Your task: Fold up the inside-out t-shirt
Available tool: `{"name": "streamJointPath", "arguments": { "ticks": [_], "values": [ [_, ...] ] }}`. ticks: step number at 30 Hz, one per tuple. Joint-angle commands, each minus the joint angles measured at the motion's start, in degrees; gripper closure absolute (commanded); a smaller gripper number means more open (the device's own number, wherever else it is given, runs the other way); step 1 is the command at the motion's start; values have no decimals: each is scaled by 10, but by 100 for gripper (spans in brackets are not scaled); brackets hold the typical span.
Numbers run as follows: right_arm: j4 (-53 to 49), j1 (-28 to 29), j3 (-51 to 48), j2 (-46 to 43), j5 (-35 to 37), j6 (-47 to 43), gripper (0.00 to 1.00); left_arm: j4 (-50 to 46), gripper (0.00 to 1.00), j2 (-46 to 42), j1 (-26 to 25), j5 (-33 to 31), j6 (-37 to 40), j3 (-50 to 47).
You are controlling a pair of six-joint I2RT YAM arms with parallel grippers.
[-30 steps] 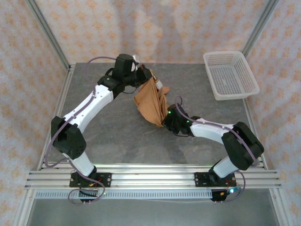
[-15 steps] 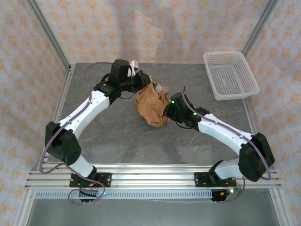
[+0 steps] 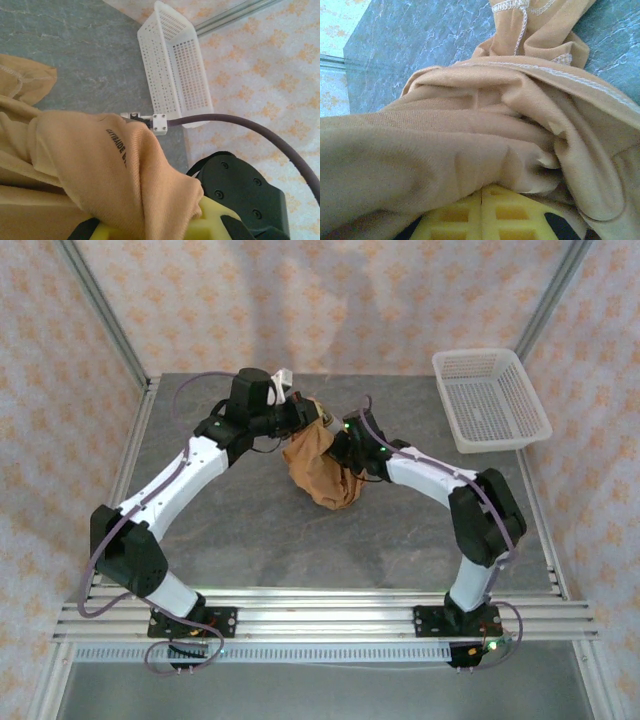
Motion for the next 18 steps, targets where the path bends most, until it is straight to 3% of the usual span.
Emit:
{"name": "streamJointPath", "arguments": {
  "ticks": [1,5,10,18],
  "values": [
    [-16,-20,-24,-58,33,-15,94,-13,100,-27,-3,6,30,1],
    [-6,-52,-61,-100,28,-27,94,-7,100,-21,-3,11,28,2],
    [-6,-53,-42,-81,-10,-35,97,8,100,-10,-5,14,11,2],
    [24,-3,-6,-17,-46,-25,99,7,100,0,-12,11,10,10]
  ]
}}
